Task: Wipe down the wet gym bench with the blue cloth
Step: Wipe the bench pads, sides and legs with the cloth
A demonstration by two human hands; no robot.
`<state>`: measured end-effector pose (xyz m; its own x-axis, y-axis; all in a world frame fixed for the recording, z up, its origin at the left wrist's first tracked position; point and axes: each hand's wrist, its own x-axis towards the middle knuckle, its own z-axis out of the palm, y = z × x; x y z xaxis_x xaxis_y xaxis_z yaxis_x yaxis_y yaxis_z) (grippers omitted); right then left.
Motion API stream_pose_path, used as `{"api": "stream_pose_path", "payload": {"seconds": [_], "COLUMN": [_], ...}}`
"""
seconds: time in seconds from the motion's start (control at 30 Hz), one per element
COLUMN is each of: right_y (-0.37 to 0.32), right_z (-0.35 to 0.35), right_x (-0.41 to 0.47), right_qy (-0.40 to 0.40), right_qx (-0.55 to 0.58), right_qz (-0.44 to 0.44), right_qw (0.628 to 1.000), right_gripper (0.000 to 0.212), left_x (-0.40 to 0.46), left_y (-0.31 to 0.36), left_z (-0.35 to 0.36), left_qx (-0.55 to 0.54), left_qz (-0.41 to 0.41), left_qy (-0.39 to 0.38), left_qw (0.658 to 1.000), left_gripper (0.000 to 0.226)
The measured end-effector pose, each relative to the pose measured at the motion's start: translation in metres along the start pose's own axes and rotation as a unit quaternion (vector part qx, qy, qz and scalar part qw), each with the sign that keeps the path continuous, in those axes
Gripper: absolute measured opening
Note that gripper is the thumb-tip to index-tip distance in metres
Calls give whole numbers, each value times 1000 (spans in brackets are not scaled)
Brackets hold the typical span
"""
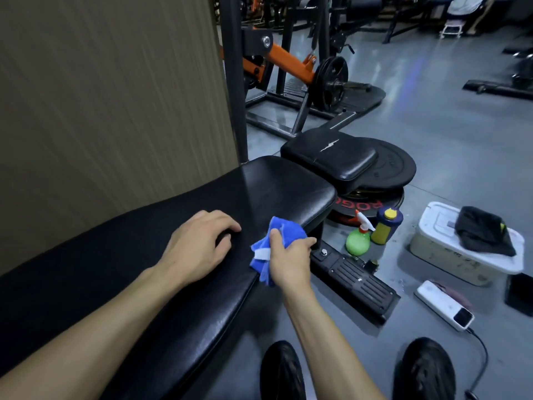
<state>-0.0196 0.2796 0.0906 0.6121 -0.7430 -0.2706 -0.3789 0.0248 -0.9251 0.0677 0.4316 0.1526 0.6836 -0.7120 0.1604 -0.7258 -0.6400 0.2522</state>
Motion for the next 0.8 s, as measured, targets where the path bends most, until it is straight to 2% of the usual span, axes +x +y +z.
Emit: {"api": "stream_pose_path", "payload": {"seconds": [0.1,0.27,0.4,0.47,0.57,0.7,0.8], "right_y": [-6,-23,-43,-46,-44,-54,-59], "right_z": [-15,-55,-77,-81,-90,-102,-91], "right_x": [40,96,108,99,95,118,125], "right_qy": [17,35,19,6,-38,-83,-47], "right_qx": [-16,-47,-161,-249,-375,-450,-476], "right_qz": [5,-11,-64,-133,-224,-253,-260], "right_qw": [1000,998,985,959,899,852,839], "right_gripper": [93,97,88,85,81,79,79], "left_x": [7,11,6,6,7,5,6], "left_y": [2,13,13,14,17,22,21], "left_z": [7,7,8,7,2,1,3], "left_qx": [-7,-16,-24,-34,-56,-67,-73], "left_qz": [-21,-61,-85,-96,-114,-120,-129], "left_qy": [42,50,50,49,45,52,67], "left_qw": [999,997,995,994,991,989,987], "left_gripper": [19,21,24,25,25,25,24]}}
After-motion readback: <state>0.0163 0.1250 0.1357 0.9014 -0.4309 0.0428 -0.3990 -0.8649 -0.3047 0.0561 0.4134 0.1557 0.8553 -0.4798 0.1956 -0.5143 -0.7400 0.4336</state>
